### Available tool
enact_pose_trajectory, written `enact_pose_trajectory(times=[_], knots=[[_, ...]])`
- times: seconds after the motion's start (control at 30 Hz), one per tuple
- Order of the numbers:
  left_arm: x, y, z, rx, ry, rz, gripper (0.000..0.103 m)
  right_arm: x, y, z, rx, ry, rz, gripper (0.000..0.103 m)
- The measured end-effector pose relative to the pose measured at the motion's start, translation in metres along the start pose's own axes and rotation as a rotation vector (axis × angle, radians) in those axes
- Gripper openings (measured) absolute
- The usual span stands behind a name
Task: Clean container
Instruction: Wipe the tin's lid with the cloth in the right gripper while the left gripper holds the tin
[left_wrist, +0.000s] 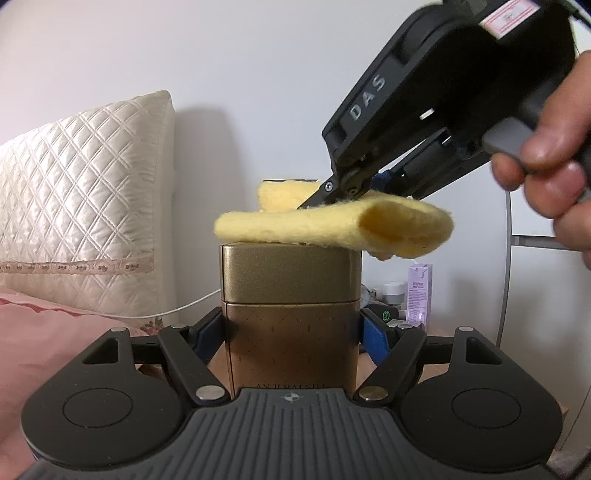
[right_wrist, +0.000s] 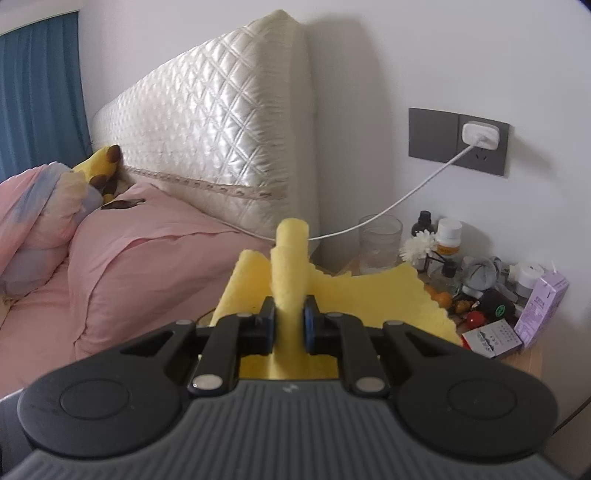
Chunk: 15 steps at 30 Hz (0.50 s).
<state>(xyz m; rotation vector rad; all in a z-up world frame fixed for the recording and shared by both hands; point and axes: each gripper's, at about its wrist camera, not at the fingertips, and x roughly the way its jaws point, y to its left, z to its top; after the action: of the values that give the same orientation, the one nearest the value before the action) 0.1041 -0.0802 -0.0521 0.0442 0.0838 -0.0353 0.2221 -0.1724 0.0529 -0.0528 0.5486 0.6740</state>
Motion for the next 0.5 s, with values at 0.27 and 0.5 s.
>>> enact_pose_trajectory(times=[0.27, 0.5], knots=[[-0.003, 0.0, -0.001, 0.003, -0.011, 0.0, 0.079, 0.012, 0.01, 0.002, -0.022, -0.008, 0.043, 0.016], [-0.006, 0.002, -0.002, -0.002, -0.02, -0.01, 0.079, 0.0, 0.022, -0.003, -0.042, 0.011, 0.091, 0.016]])
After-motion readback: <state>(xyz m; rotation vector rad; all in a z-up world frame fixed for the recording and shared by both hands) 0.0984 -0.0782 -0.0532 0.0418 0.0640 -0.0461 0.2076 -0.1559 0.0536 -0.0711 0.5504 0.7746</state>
